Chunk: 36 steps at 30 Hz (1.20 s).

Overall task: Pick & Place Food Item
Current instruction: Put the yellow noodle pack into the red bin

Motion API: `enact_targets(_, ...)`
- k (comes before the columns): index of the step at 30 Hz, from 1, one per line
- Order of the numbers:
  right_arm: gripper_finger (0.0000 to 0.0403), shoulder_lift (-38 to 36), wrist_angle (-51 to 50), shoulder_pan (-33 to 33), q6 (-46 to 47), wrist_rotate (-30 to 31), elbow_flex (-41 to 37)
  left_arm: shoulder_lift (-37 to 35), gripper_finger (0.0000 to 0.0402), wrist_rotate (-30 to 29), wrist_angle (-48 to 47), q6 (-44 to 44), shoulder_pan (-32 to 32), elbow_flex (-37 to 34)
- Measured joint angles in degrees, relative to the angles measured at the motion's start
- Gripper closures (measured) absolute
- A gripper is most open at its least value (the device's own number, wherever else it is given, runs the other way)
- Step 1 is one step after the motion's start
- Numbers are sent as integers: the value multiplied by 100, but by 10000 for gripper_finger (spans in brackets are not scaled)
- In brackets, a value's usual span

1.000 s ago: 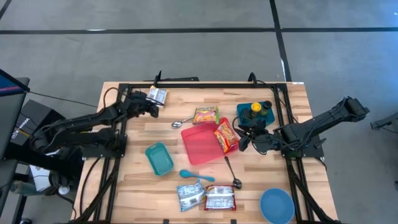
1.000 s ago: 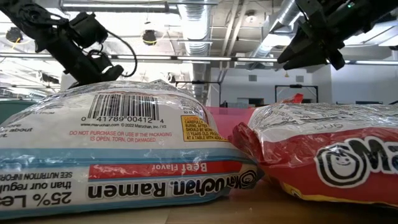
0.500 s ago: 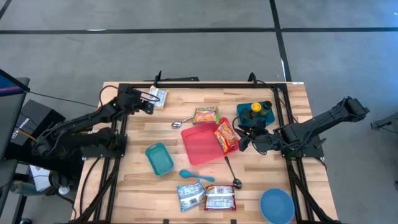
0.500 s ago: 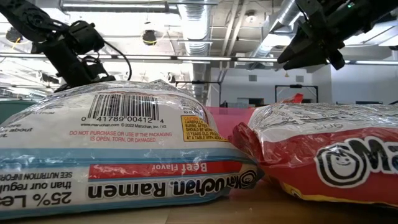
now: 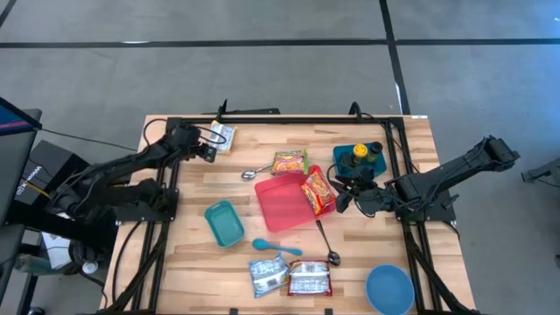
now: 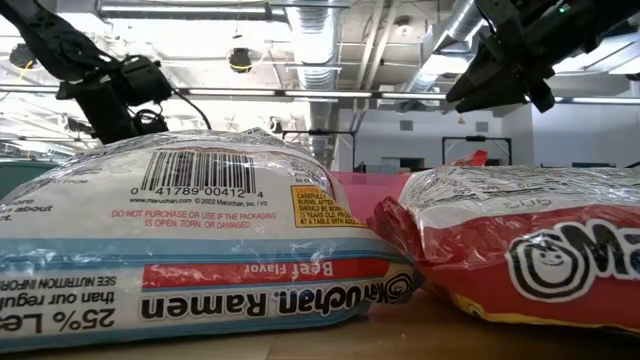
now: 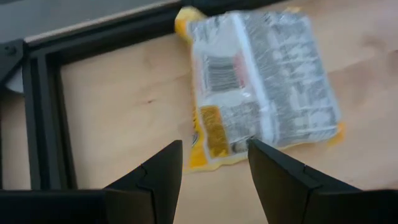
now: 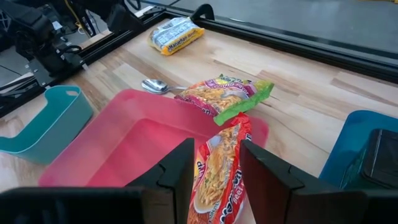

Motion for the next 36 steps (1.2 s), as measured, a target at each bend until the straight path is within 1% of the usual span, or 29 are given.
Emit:
enact_targets(4, 281, 0, -11, 0, 0, 0, 0, 159, 225, -6, 29, 531, 46, 1)
enact_targets(8, 281, 0, -11, 0, 0, 0, 0, 199, 225, -6, 53, 755, 44, 0)
enact_targets(12, 280, 0, -11, -1, 0, -2, 0, 199, 225, 109, 70, 776, 44, 2)
enact_targets(17, 280, 0, -11, 0, 2, -2, 0, 216, 225, 389, 70, 778, 44, 2)
enact_targets(23, 280, 0, -11, 0, 0, -2, 0, 446, 225, 385, 151, 833, 231, 2)
enact_targets(36, 280, 0, -22, 0, 2, -2, 0, 464, 225, 400, 164, 861, 186, 2)
